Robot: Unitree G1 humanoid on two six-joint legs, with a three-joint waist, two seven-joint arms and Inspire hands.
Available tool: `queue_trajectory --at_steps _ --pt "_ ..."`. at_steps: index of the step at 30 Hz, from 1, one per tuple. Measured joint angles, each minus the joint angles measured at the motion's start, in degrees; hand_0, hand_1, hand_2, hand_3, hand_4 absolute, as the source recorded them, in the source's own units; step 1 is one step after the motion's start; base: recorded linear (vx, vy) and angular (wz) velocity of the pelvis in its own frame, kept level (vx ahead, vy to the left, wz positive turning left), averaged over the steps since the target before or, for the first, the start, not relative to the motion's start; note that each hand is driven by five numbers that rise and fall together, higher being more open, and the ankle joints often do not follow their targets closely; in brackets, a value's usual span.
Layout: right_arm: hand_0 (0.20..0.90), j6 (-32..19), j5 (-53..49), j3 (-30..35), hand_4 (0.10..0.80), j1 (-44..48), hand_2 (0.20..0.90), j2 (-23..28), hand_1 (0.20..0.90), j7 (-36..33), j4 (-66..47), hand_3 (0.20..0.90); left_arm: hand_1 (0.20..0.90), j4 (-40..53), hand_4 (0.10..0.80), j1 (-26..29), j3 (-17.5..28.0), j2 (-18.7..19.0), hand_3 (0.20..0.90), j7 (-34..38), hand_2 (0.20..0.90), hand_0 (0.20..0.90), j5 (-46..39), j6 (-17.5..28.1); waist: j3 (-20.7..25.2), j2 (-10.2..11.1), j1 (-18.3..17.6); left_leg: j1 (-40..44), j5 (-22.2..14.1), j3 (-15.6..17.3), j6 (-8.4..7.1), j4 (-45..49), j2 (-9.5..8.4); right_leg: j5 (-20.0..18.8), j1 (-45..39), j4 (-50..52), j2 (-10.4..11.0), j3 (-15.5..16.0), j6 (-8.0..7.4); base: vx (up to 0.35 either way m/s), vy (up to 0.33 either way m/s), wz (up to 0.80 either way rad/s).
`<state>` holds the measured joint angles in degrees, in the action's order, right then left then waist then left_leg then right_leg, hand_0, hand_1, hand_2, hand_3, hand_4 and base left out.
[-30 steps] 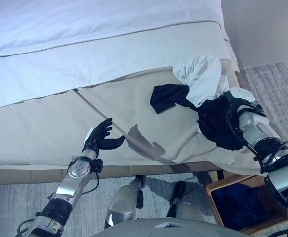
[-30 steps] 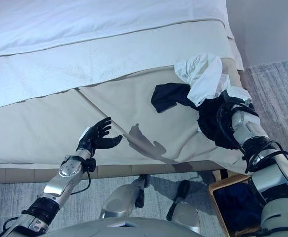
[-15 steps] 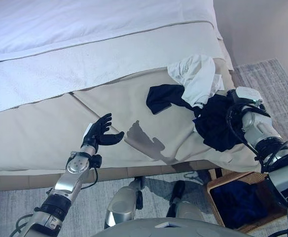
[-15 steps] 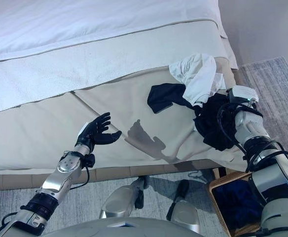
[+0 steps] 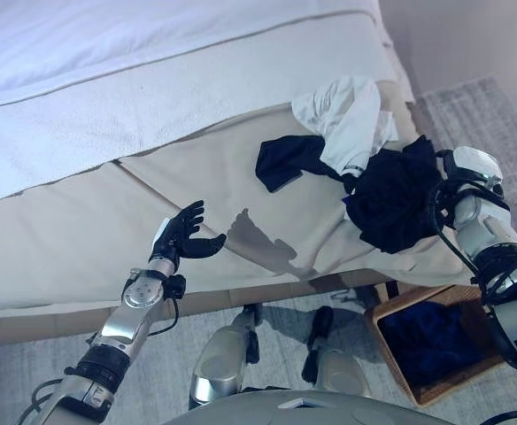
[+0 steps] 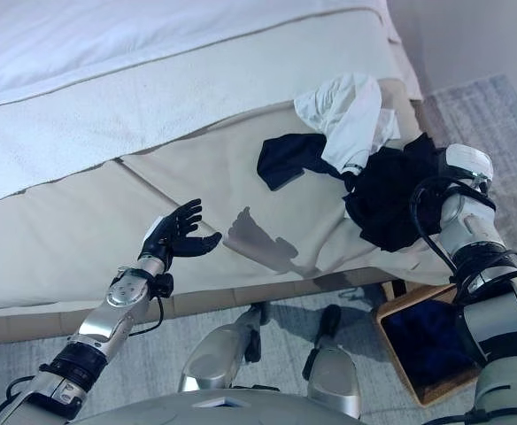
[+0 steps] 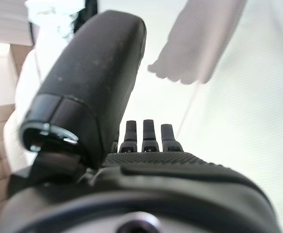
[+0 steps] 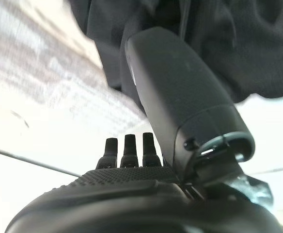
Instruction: Pick up the clothes from the bed and place them into the basket
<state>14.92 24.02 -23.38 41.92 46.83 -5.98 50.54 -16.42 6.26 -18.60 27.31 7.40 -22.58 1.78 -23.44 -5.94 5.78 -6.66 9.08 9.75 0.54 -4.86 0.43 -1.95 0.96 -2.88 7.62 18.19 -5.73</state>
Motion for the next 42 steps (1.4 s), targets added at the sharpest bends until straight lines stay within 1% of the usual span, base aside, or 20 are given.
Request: queue_trajectory --at_steps 4,6,7,8,9,10,13,18,19,20,21,22,30,33,36,38,39,40,41,42 --pt "0.900 -0.05 -2.52 -0.39 0.800 4.69 0.900 0.00 0.900 0.03 3.49 0.900 0.900 0.00 0.800 2.98 -1.21 -0.01 0.900 0.14 0.900 0.900 -0.01 2.42 -4.35 -2.05 0.43 -4.13 0.00 -0.67 0.00 5.49 -0.38 1.94 4.09 6.20 1.85 0.14 0.41 -0.115 -0.018 0.05" --pt "0.900 0.16 -4.98 -1.93 0.800 8.81 0.900 -0.04 0.900 0.04 5.99 0.900 0.900 0.02 0.800 5.75 -1.92 0.02 0.900 0.19 0.900 0.900 -0.01 3.42 -6.59 -2.22 0.92 -8.35 -0.24 -0.85 -0.09 10.73 -1.38 6.86 11.14 18.30 5.22 0.10 1.61 -0.009 -0.043 0.15" --pt "0.900 0.18 -5.33 -1.93 0.800 8.96 0.900 -0.05 0.900 0.04 6.26 0.900 0.900 0.02 0.800 6.23 -1.97 -0.12 0.900 0.19 0.900 0.900 -0.01 3.42 -6.70 -2.11 1.02 -8.73 -0.43 -0.97 0.11 11.33 -1.66 7.83 12.16 20.49 5.94 -0.13 1.84 -0.041 -0.036 0.16" --pt "0.900 0.42 -8.28 -1.95 0.800 9.94 0.900 -0.07 0.900 -0.07 6.96 0.900 0.900 0.60 0.800 6.93 -1.97 -0.07 0.900 0.39 0.900 0.900 0.00 3.51 -7.17 -2.08 1.53 -10.01 -2.07 -0.79 1.64 14.11 -2.01 9.48 15.52 27.29 7.73 -0.22 2.49 -0.028 -0.040 0.10" --pt "0.900 0.45 -9.65 -1.87 0.800 10.39 0.900 -0.08 0.900 -0.18 7.32 0.900 0.900 0.84 0.800 7.28 -1.99 -0.01 0.900 0.64 0.900 0.900 0.00 3.51 -7.40 -2.10 1.80 -10.82 -3.29 -0.80 2.08 16.03 -2.24 10.59 17.20 31.07 8.67 -0.29 3.17 -0.023 -0.047 0.10" --pt "0.900 0.64 -10.11 -1.54 0.800 10.58 0.900 -0.04 0.900 -0.19 7.36 0.900 0.900 1.11 0.800 7.39 -2.04 0.00 0.900 0.85 0.900 0.900 0.00 3.50 -7.41 -2.09 1.78 -11.51 -4.15 -0.90 2.13 17.35 -2.45 11.33 18.10 32.97 9.31 -0.30 3.84 -0.029 -0.035 0.11" --pt "0.900 1.43 -11.48 -1.36 0.800 12.72 0.900 0.33 0.900 -1.77 7.67 0.900 0.900 2.78 0.800 7.52 -2.05 0.47 0.900 1.48 0.900 0.900 0.00 3.58 -7.41 -2.09 1.93 -17.27 -7.67 -0.89 2.52 24.33 -2.81 14.76 23.68 40.37 11.69 -0.64 4.50 -0.035 -0.021 0.14" --pt "0.900 1.69 -12.67 -1.27 0.800 16.32 0.900 0.31 0.900 -4.53 7.67 0.900 0.900 3.04 0.800 6.41 -3.33 0.57 0.900 1.77 0.900 0.900 0.00 3.61 -7.44 -2.11 2.02 -27.24 -11.53 -0.66 2.81 36.42 -2.16 19.56 32.81 50.29 13.09 -3.05 6.68 -0.022 0.001 0.03" --pt "0.900 1.64 -12.67 -1.27 0.800 16.90 0.900 0.30 0.900 -4.65 7.67 0.900 0.900 3.11 0.800 5.92 -3.65 0.56 0.900 1.77 0.900 0.900 0.00 3.61 -7.44 -2.11 2.01 -28.67 -12.30 -0.65 2.41 37.91 -1.87 20.38 34.18 51.91 13.21 -3.38 6.54 0.000 0.000 0.00" --pt "0.578 1.53 -12.67 -1.26 0.424 17.21 0.578 0.24 0.578 -4.63 7.56 0.524 0.900 3.53 0.800 5.47 -3.73 0.57 0.900 1.77 0.900 0.900 0.00 3.61 -7.44 -2.11 2.04 -30.10 -12.58 -0.74 2.20 39.26 -1.39 20.68 35.52 53.24 13.25 -3.42 6.80 0.000 0.000 0.00" --pt "0.345 1.52 -12.68 -1.26 0.152 17.23 0.345 0.24 0.345 -4.59 7.53 0.252 0.900 3.66 0.800 5.16 -3.83 0.57 0.900 1.77 0.900 0.900 0.00 3.60 -7.44 -2.12 2.04 -30.52 -12.66 -0.89 2.13 39.64 -1.32 20.89 35.99 53.79 13.27 -3.43 6.74 0.005 -0.027 0.03" --pt "0.300 1.54 -12.70 -1.26 0.100 17.19 0.300 0.25 0.300 -4.40 7.53 0.200 0.900 3.85 0.800 4.68 -4.11 0.56 0.900 1.76 0.900 0.900 0.00 3.61 -7.44 -2.12 2.00 -31.09 -12.69 -1.13 2.07 39.75 -1.32 20.97 36.78 54.32 13.27 -3.56 6.77 0.001 -0.020 0.06" --pt "0.300 0.92 -13.91 -1.15 0.100 16.06 0.300 0.25 0.300 -3.74 7.54 0.200 0.900 4.01 0.800 4.00 -4.10 0.46 0.900 1.71 0.900 0.900 0.02 3.66 -7.49 -2.04 1.85 -31.08 -13.12 -1.98 1.37 39.36 -0.37 20.96 37.10 53.78 11.86 -3.60 6.78 -0.002 -0.013 -0.05" --pt "0.300 0.17 -15.10 -1.04 0.100 11.60 0.300 0.09 0.300 -3.65 7.19 0.200 0.900 4.09 0.800 4.01 -4.09 0.36 0.900 1.81 0.900 0.900 0.06 3.67 -7.56 -1.93 1.84 -27.32 -13.18 -1.47 1.27 39.05 0.50 20.89 33.02 52.79 11.61 -3.43 6.88 0.019 -0.045 -0.10" --pt "0.300 -0.09 -16.13 -0.80 0.100 9.03 0.300 0.07 0.300 -3.58 6.61 0.200 0.900 4.02 0.800 3.86 -4.07 0.36 0.900 1.89 0.900 0.900 0.07 3.58 -7.73 -1.76 1.45 -22.72 -13.39 -1.34 0.85 36.38 0.58 20.87 28.40 49.14 10.73 -3.14 6.90 0.027 -0.036 -0.14" --pt "0.300 -0.25 -16.16 0.65 0.100 6.80 0.300 0.07 0.300 -3.56 4.75 0.200 0.900 3.85 0.800 3.52 -4.00 0.37 0.900 2.01 0.900 0.900 0.07 3.37 -7.93 -1.45 0.87 -18.14 -13.02 -1.24 0.31 33.28 0.94 20.81 24.04 46.23 9.08 -3.07 6.89 -0.003 -0.029 -0.22" --pt "0.300 -0.24 -16.17 0.93 0.100 5.84 0.300 0.09 0.300 -3.55 3.60 0.200 0.900 3.81 0.800 3.28 -3.92 0.42 0.900 2.04 0.900 0.900 0.07 3.30 -7.93 -1.35 0.60 -15.69 -11.85 -0.70 -0.80 30.53 1.38 19.70 21.73 43.53 8.16 -3.04 7.55 0.035 -0.028 -0.24" --pt "0.300 -0.28 -16.18 1.40 0.100 5.48 0.300 0.20 0.300 -3.54 2.40 0.200 0.900 3.83 0.800 2.92 -3.67 0.44 0.900 2.19 0.900 0.900 0.07 3.26 -7.86 -1.10 0.22 -12.54 -11.63 -0.32 -1.12 27.41 1.61 19.47 18.93 39.81 7.37 -2.99 7.67 0.075 -0.025 -0.24" --pt "0.300 -0.28 -16.20 1.83 0.100 5.48 0.300 0.24 0.300 -3.53 1.90 0.200 0.900 3.84 0.800 2.80 -3.55 0.48 0.900 2.21 0.900 0.900 0.07 3.25 -7.79 -0.94 0.16 -11.39 -11.59 -0.04 -1.17 26.25 1.59 19.46 18.07 38.67 7.19 -2.98 7.66 0.096 -0.034 -0.42" --pt "0.300 -0.34 -16.45 3.59 0.100 5.46 0.300 0.34 0.300 -3.44 0.12 0.200 0.900 3.87 0.800 2.70 -3.04 0.51 0.900 2.32 0.900 0.900 0.07 2.86 -7.77 -0.87 0.03 -8.21 -10.16 0.10 -1.80 22.57 1.69 19.10 15.54 35.90 5.96 -3.20 7.24 0.087 -0.028 -0.39"
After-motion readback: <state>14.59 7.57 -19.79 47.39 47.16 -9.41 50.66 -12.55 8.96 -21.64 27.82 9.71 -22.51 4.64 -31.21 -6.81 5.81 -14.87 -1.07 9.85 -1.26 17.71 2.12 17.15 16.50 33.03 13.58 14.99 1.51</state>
